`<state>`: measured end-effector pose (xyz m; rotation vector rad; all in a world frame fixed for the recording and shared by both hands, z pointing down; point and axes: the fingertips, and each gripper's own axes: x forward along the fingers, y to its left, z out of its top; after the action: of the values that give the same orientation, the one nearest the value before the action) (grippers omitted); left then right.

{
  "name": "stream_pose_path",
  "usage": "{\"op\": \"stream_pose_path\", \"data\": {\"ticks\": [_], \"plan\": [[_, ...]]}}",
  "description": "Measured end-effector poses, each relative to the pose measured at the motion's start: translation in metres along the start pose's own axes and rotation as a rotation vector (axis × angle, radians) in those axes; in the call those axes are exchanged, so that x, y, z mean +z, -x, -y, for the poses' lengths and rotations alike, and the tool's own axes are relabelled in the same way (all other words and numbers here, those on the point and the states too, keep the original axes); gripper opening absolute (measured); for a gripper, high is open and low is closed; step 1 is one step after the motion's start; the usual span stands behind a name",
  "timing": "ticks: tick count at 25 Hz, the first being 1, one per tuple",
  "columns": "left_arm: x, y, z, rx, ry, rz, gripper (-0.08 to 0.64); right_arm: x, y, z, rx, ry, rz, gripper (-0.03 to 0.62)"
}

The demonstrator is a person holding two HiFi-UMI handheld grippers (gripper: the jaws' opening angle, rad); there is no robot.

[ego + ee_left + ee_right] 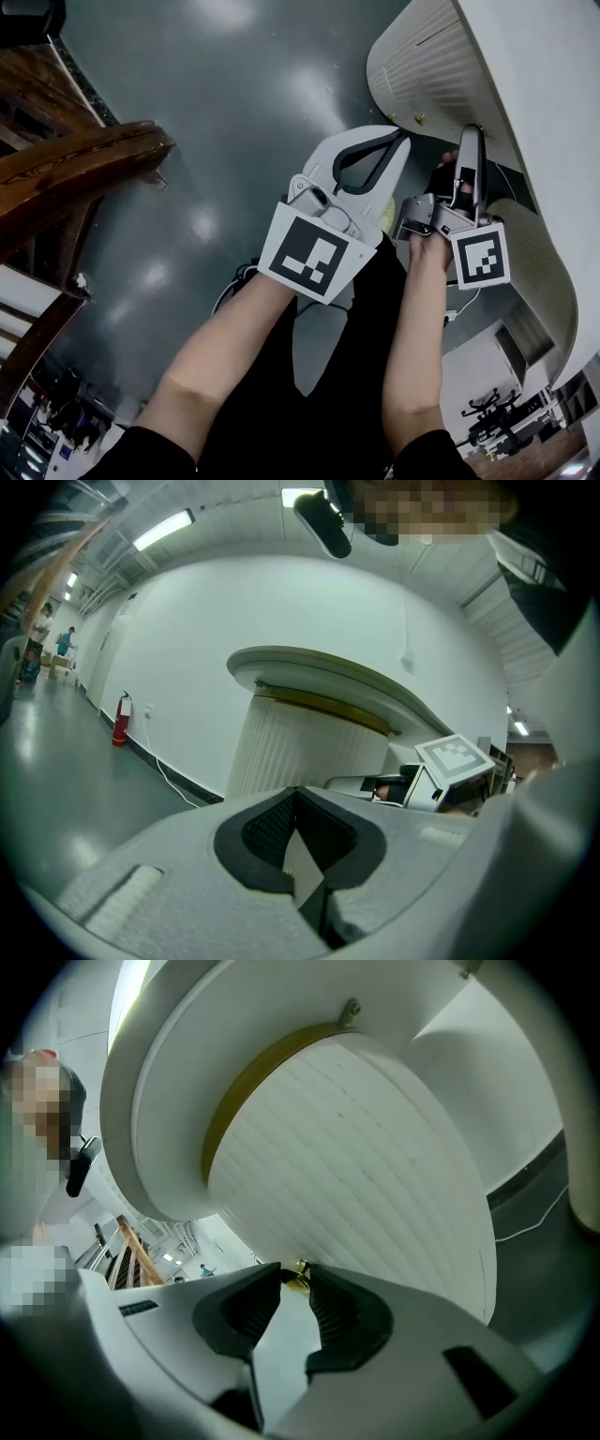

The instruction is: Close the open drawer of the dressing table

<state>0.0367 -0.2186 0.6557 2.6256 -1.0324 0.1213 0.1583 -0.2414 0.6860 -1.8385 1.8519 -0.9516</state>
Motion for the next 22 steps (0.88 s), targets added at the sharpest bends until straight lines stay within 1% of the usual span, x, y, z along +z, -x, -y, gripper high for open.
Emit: {"op": "stream_pose_path", "data": {"ticks": [7, 12, 16, 21, 22], "plan": [[0.004, -0.008, -0.006, 0.007, -0.002, 0.019, 0.009, 0.002, -0.004, 0.000, 0.006, 0.035, -0.003, 0.107], [0.007, -0.007, -0.009, 0.026, -0.006, 0.014, 0.009, 0.001, -0.005, 0.000, 0.013, 0.025, -0.015, 0.107], [0.016, 0.003, -0.005, 0.035, -0.002, 0.000, 0.009, 0.000, -0.002, 0.001, -0.016, 0.033, -0.024, 0.107], [0.030, 0.020, 0.002, 0.046, 0.012, -0.022, 0.009, -0.003, 0.013, 0.000, -0.076, 0.056, -0.069, 0.106], [0.033, 0.025, 0.006, 0.045, 0.009, -0.027, 0.009, -0.003, 0.019, -0.003, -0.079, 0.067, -0.082, 0.090]]}}
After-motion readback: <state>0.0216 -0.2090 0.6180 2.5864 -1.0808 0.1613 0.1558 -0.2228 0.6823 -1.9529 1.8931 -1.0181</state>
